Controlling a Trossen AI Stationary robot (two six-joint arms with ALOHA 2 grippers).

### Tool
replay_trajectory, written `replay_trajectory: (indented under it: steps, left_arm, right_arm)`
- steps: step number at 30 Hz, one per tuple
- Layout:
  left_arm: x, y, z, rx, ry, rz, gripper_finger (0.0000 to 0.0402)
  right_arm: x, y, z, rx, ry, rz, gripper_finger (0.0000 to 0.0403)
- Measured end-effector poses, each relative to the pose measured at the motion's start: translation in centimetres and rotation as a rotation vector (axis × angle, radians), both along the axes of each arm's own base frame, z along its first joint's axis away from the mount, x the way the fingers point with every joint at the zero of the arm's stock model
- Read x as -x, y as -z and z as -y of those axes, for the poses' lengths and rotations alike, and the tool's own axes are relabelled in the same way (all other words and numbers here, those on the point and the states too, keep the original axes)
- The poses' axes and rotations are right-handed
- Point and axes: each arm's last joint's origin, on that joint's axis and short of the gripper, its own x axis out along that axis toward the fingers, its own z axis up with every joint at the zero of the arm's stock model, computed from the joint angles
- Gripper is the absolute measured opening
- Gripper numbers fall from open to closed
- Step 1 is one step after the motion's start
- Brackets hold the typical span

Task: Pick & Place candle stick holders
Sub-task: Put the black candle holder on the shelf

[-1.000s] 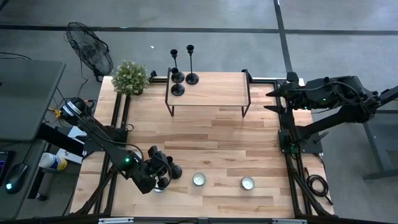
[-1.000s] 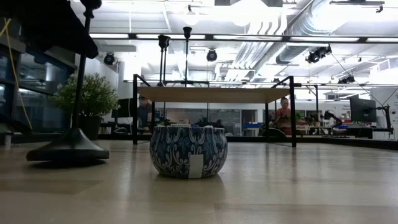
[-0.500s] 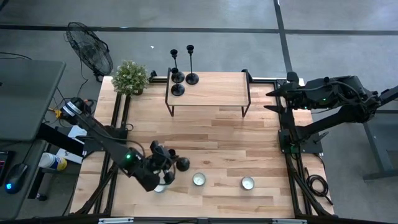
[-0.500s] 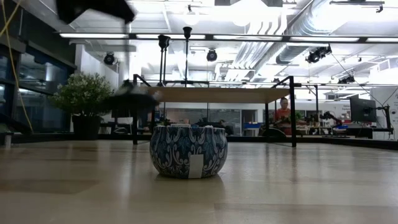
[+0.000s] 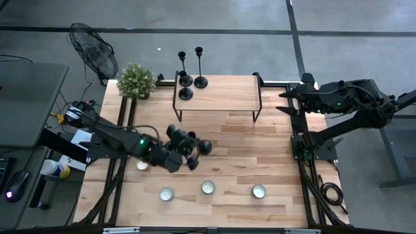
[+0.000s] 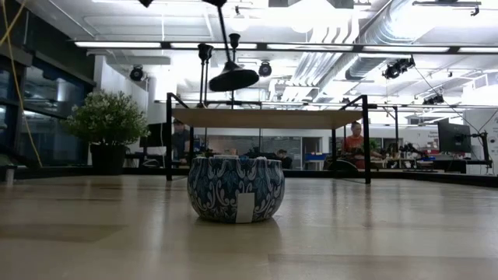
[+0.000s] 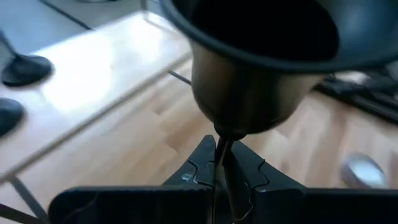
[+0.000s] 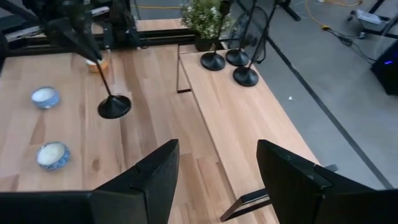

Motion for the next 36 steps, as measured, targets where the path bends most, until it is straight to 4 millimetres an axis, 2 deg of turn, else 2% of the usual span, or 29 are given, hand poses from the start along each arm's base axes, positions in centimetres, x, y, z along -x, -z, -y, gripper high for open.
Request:
replay_trajectory:
  steps: [13,24,36]
  left_arm:
    - [-2.3,-2.5,-5.7,-0.121,-0.209,0.117,0.0007]
    - [-2.7,-2.4,-9.9,-0.137,-0.303,0.08,0.0006]
    - [-2.6,-2.4,-13.5,-0.144,-0.403,0.07,0.0006]
  right_arm:
    - [0.1,-0.1,0.2,-0.008,0.106,0.034,0.0208]
    - [-0.1,-0.3,0.2,0.004,0.097,0.053,0.0208]
    - [-0.2,-0.4,0.2,0.001,0.096,0.068,0.0208]
